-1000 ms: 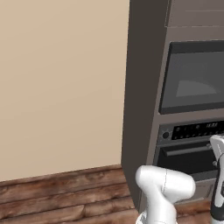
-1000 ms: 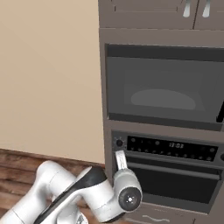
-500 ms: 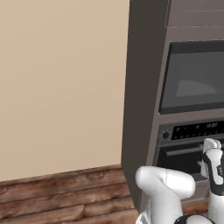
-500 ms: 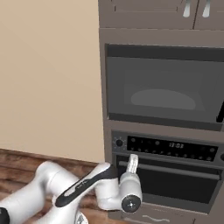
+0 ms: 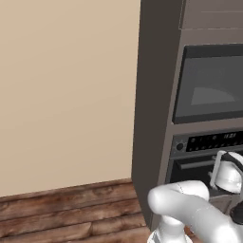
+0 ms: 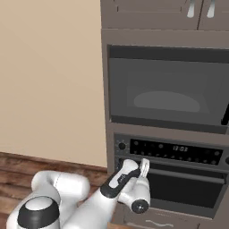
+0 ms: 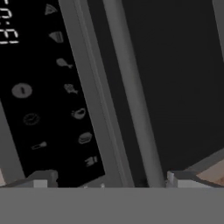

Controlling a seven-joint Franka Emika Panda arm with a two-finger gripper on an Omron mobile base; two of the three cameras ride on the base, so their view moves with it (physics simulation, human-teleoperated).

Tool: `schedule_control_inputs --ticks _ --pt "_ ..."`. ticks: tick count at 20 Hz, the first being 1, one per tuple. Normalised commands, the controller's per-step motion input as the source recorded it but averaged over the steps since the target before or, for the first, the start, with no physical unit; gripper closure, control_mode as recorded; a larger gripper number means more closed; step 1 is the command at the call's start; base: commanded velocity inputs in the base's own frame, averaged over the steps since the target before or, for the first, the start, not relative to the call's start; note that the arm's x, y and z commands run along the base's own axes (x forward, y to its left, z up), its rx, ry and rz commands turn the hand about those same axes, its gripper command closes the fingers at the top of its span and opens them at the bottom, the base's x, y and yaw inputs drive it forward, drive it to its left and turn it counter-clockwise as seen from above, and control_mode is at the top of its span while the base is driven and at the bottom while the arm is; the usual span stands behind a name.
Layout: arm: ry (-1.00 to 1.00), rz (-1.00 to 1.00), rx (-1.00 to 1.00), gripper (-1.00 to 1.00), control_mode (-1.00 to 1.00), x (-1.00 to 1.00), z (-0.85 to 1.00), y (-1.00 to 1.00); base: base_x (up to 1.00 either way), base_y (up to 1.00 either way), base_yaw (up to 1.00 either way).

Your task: Take the fish from the oven and place it on the plate on the counter.

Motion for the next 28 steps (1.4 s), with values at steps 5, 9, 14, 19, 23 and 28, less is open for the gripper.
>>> schedule_control_inputs --ticks 5,9,14,19,23,28 --pt "0.00 0.00 0.04 -1.00 -1.00 0.46 -0.20 -0.44 0.00 0.00 0.00" --pt "-0.04 0.00 0.00 -1.00 -1.00 0.22 -0.36 -0.17 0.00 0.00 0.00" --pt "-0.07 0.00 0.00 -1.00 -1.00 0.14 -0.44 -0.15 0.00 0.00 0.00" --pt "-0.12 0.00 0.00 -1.00 -1.00 0.18 -0.36 -0.09 0.00 0.00 0.00" --pt "-0.12 0.00 0.00 -1.00 -1.00 0.24 -0.31 0.00 0.00 0.00 0.00" --pt "0.00 0.01 0.00 -1.00 -1.00 0.31 -0.32 0.00 0.00 0.00 0.00"
